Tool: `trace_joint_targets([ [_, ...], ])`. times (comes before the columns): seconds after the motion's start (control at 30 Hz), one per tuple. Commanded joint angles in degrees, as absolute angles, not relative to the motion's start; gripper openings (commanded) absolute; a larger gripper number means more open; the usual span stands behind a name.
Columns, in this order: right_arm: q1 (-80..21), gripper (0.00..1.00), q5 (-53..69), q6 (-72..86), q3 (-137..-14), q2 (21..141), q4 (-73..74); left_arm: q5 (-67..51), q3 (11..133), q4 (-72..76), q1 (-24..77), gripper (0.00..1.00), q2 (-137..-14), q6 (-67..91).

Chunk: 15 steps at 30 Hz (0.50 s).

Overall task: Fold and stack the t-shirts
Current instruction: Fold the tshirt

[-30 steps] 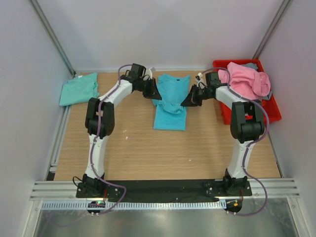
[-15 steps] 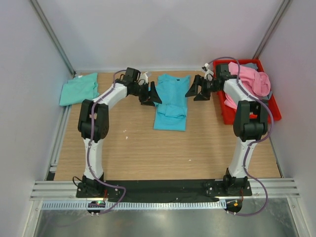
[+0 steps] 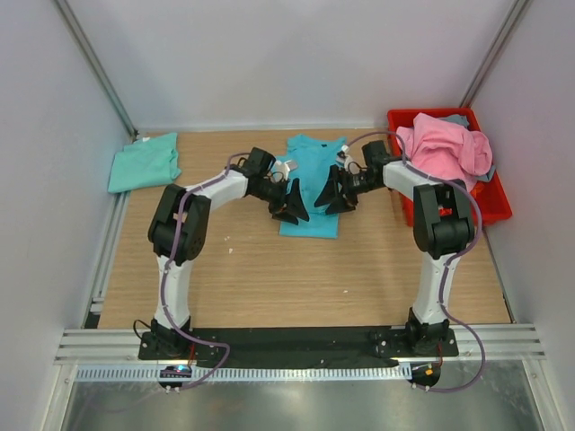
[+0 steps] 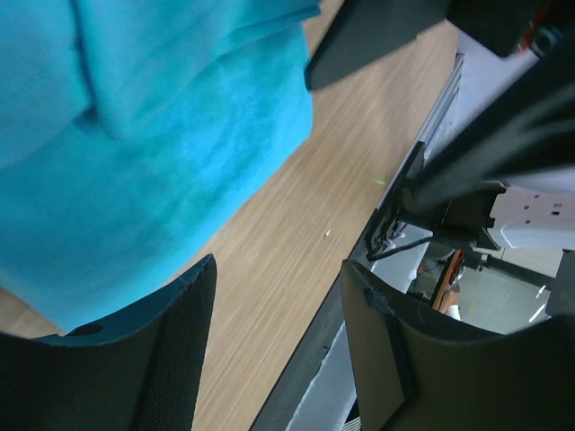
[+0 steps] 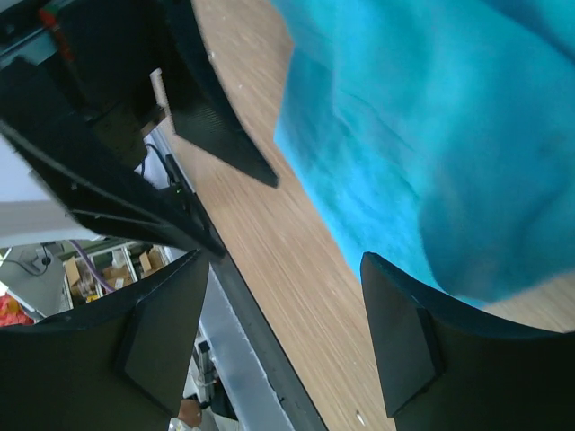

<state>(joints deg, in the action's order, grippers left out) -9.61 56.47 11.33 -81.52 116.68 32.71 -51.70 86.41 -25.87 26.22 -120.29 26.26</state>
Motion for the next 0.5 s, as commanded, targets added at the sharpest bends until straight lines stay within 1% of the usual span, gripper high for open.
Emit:
trace_joint_targets([
  [0.0, -12.3, 0.74, 59.6, 13.7, -81.5, 115.5, 28.6, -53.2, 88.0, -23.5, 25.2, 0.58, -123.0, 25.4],
  [0.2, -14.1, 0.74, 58.9, 20.7, -78.9, 117.0, 20.8, -53.1, 87.0, -22.0, 25.1, 0.56, -125.7, 26.5],
  [0.47, -14.2, 0.74, 57.1, 19.4, -78.4, 117.5, 22.1, -52.1, 86.0, -20.7, 24.3, 0.55, -126.1, 27.4],
])
